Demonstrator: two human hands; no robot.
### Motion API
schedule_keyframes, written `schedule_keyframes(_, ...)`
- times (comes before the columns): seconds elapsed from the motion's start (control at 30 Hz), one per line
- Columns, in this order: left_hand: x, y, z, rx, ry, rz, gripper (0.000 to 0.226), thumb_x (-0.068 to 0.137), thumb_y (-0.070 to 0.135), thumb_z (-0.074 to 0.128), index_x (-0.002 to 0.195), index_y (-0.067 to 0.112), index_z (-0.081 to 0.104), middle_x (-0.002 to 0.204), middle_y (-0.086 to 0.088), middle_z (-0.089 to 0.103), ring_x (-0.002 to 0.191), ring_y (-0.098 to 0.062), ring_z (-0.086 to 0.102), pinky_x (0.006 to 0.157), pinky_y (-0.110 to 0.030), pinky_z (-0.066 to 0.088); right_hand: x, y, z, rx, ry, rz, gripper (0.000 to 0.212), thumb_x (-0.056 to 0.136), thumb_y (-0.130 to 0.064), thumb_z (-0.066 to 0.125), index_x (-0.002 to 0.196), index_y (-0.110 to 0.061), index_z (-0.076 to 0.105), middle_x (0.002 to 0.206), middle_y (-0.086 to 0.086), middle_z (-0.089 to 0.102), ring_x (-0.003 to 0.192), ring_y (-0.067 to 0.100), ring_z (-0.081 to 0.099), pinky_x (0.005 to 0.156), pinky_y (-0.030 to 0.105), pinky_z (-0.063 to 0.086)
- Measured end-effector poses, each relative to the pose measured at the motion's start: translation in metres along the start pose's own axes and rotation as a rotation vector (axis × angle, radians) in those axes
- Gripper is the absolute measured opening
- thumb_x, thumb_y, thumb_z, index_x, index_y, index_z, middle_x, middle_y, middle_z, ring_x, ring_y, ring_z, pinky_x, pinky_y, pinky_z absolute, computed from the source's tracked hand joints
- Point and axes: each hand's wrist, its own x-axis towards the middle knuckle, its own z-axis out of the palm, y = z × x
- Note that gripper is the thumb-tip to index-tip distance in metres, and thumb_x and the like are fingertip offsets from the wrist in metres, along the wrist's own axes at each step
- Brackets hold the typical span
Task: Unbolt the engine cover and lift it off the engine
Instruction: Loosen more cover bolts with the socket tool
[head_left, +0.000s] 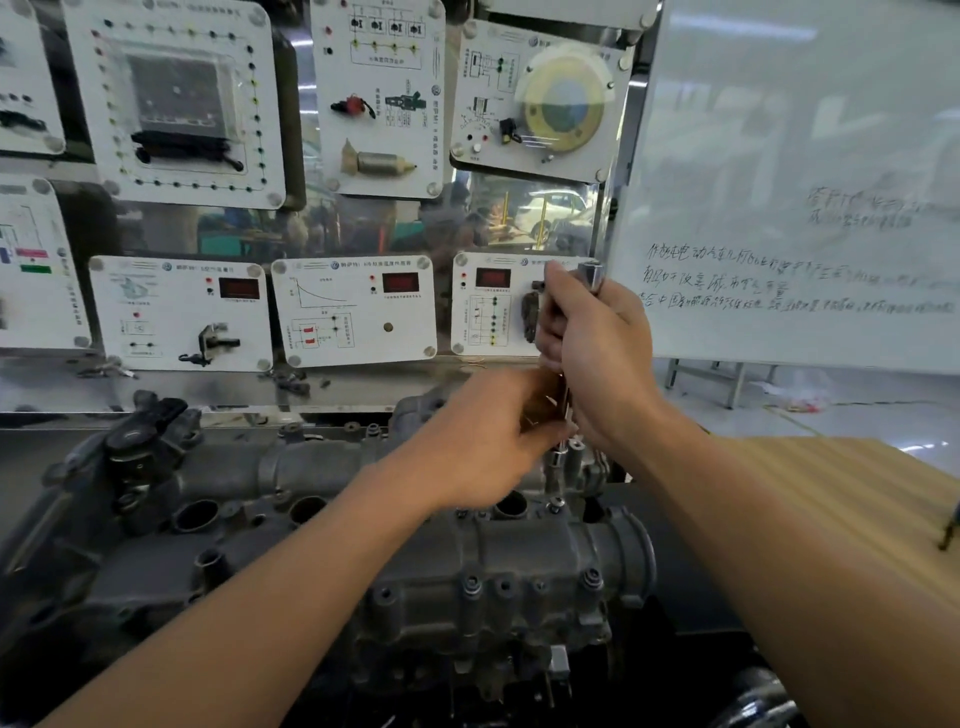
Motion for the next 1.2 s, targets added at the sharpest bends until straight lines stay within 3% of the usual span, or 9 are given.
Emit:
schedule_keyframes(0.23, 0.0, -0.009, 0.026, 0.011, 0.052, 0.036, 0.015, 0.096, 0.018, 0.062, 0.109, 0.014, 0.066, 0.1, -0.003, 0.074, 0.092, -0.019, 0.071, 0.086, -0.045, 0.056, -0.008, 0.009, -0.017, 0.021, -0.06, -0.096, 0.046, 0.099, -0.024, 0.051, 0.054, -0.019, 0.045, 0.047, -0.008, 0.033, 0.046, 0.013, 0.029, 0.043, 0.021, 0.027)
schedule_keyframes(0.37, 0.0, -0.012, 0.028, 0.005, 0.068, 0.026, 0.012, 0.095, 0.016, 0.063, 0.107, 0.013, 0.066, 0.098, -0.002, 0.074, 0.091, -0.017, 0.071, 0.086, -0.043, 0.057, -0.005, 0.015, -0.017, 0.014, -0.078, -0.098, 0.047, 0.095, -0.027, 0.052, 0.062, 0.004, 0.04, 0.047, -0.007, 0.031, 0.046, 0.014, 0.026, 0.043, 0.022, 0.026)
schedule_keyframes(0.47, -0.002, -0.015, 0.029, -0.028, 0.086, 0.015, 0.015, 0.095, 0.015, 0.063, 0.109, 0.013, 0.067, 0.1, 0.0, 0.074, 0.092, -0.014, 0.071, 0.087, -0.041, 0.057, -0.004, 0.019, -0.017, 0.033, -0.094, -0.083, 0.049, 0.093, -0.029, 0.053, 0.067, 0.01, 0.039, 0.048, -0.006, 0.031, 0.047, 0.014, 0.026, 0.043, 0.023, 0.026)
schedule_keyframes(0.7, -0.002, -0.017, 0.031, -0.082, 0.119, -0.017, 0.018, 0.093, 0.017, 0.067, 0.11, 0.013, 0.067, 0.101, 0.001, 0.075, 0.09, -0.012, 0.071, 0.085, -0.039, 0.057, -0.002, 0.017, -0.016, 0.043, -0.099, -0.068, 0.041, 0.096, -0.023, 0.054, 0.057, -0.013, 0.047, 0.045, -0.008, 0.034, 0.042, 0.01, 0.03, 0.041, 0.019, 0.029)
schedule_keyframes(0.97, 0.001, -0.012, 0.038, 0.011, 0.219, -0.041, 0.027, 0.081, 0.033, 0.08, 0.088, 0.019, 0.058, 0.073, 0.006, 0.064, 0.063, -0.008, 0.06, 0.068, -0.039, 0.056, 0.0, 0.017, -0.022, -0.021, -0.057, -0.12, 0.059, 0.087, -0.036, 0.062, 0.068, 0.014, 0.038, 0.049, 0.007, 0.031, 0.047, 0.024, 0.027, 0.043, 0.026, 0.028)
schedule_keyframes(1.03, 0.002, -0.009, 0.036, -0.055, 0.197, -0.083, 0.026, 0.082, 0.031, 0.078, 0.095, 0.02, 0.058, 0.082, 0.006, 0.068, 0.073, -0.007, 0.064, 0.075, -0.037, 0.057, 0.0, 0.018, -0.023, -0.089, -0.022, -0.156, 0.057, 0.087, -0.032, 0.065, 0.069, 0.016, 0.039, 0.055, 0.024, 0.032, 0.054, 0.029, 0.031, 0.048, 0.024, 0.035)
schedule_keyframes(1.1, 0.002, -0.006, 0.03, -0.238, 0.06, -0.098, 0.026, 0.09, 0.019, 0.071, 0.114, 0.016, 0.06, 0.104, 0.003, 0.072, 0.096, -0.007, 0.069, 0.091, -0.032, 0.056, -0.001, 0.017, -0.024, -0.176, -0.035, -0.185, 0.052, 0.086, -0.03, 0.067, 0.073, 0.016, 0.047, 0.066, 0.033, 0.041, 0.061, 0.025, 0.04, 0.054, 0.019, 0.041)
schedule_keyframes(1.13, 0.002, -0.005, 0.027, -0.291, 0.004, -0.077, 0.025, 0.092, 0.012, 0.066, 0.117, 0.013, 0.061, 0.108, 0.001, 0.073, 0.101, -0.008, 0.069, 0.094, -0.031, 0.055, 0.0, 0.017, -0.025, -0.22, -0.055, -0.191, 0.046, 0.085, -0.029, 0.068, 0.075, 0.013, 0.053, 0.068, 0.029, 0.049, 0.063, 0.022, 0.046, 0.057, 0.018, 0.043)
schedule_keyframes(1.2, 0.004, -0.003, 0.026, -0.242, 0.034, -0.028, 0.015, 0.092, 0.012, 0.067, 0.106, 0.008, 0.066, 0.096, -0.005, 0.076, 0.091, -0.014, 0.072, 0.088, -0.037, 0.057, 0.002, 0.014, -0.027, -0.296, -0.079, -0.189, 0.029, 0.083, -0.028, 0.071, 0.073, -0.002, 0.065, 0.066, 0.009, 0.061, 0.066, 0.016, 0.057, 0.065, 0.02, 0.049)
